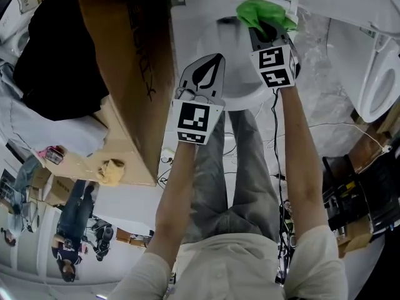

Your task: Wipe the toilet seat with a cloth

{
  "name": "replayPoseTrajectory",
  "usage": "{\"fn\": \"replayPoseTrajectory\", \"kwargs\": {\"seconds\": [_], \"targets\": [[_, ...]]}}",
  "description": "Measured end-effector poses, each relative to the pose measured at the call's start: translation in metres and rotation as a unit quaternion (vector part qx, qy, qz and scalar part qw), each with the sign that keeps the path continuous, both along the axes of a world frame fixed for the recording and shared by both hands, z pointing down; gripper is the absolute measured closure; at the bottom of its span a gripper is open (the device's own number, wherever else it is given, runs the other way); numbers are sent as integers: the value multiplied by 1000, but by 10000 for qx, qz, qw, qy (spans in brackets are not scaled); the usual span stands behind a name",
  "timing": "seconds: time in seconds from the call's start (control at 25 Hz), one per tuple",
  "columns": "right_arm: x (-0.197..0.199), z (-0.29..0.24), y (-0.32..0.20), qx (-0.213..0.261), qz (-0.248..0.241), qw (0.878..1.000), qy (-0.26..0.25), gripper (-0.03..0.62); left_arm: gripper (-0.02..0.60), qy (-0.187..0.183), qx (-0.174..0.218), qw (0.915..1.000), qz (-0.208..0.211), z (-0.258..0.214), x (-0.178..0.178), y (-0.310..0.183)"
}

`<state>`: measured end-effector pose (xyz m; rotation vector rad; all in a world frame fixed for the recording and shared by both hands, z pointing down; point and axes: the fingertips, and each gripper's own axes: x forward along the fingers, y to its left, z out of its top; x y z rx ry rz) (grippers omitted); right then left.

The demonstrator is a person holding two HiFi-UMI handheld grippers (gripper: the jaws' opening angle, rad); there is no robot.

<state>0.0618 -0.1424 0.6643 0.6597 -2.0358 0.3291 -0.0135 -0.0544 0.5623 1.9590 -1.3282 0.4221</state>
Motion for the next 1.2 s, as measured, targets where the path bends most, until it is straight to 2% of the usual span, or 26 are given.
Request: {"fn": "replayPoseTrajectory", "kwargs": {"seconds": [0.44,0.64,1.2], "targets": [[-56,4,15,4,-560,9984,-6,549,569,-2,-35,9988,-490,0,-42,18],[-77,3,20,34,-650,9979,-70,549,569,18,-79,9977,-678,2,-57,30],[-132,-3,46,76,-1183,9925,-310,549,569,53,-107,9949,-1003,-1,-72,59]]}}
